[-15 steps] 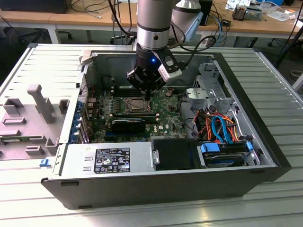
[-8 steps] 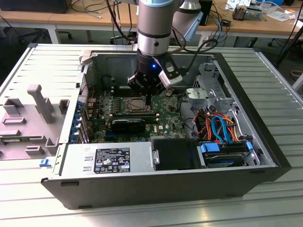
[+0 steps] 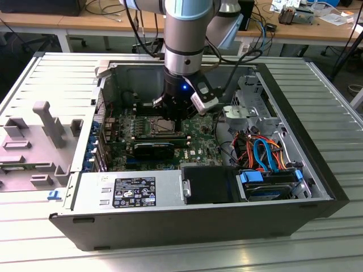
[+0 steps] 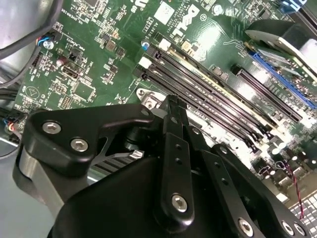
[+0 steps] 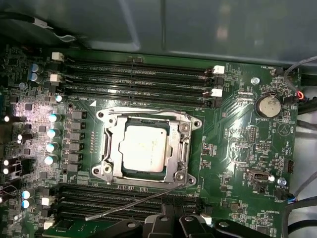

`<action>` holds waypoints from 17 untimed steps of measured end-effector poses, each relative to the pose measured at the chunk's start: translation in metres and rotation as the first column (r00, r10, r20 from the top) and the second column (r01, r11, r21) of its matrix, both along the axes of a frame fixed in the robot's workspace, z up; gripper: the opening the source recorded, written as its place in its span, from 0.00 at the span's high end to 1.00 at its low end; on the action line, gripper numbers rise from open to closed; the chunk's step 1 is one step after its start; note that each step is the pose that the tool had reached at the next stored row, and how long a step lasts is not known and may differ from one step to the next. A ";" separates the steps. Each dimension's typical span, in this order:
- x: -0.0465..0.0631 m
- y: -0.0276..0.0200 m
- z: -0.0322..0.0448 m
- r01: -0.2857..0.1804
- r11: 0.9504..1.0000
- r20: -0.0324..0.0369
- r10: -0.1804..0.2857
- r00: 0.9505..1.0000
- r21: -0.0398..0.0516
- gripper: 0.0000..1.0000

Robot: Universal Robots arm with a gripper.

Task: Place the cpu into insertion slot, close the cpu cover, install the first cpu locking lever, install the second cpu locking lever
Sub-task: 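Install the second cpu locking lever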

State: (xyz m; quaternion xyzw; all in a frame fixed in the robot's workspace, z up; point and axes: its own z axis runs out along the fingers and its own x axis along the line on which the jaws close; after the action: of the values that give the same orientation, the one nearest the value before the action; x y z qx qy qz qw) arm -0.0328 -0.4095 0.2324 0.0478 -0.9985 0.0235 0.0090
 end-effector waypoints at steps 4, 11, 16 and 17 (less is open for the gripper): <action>0.000 -0.0001 -0.0060 -0.002 1.000 0.000 0.002 1.000 0.000 0.89; -0.002 -0.0018 -0.0116 -0.006 1.000 0.000 0.006 1.000 0.005 0.89; -0.004 -0.0029 -0.0143 -0.007 1.000 0.000 0.007 1.000 0.009 0.89; -0.005 -0.0033 -0.0146 -0.008 1.000 0.000 0.008 1.000 0.010 0.89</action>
State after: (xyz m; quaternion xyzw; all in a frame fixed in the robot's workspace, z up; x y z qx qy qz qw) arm -0.0375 -0.4128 0.2178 0.0517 -0.9985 0.0187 0.0087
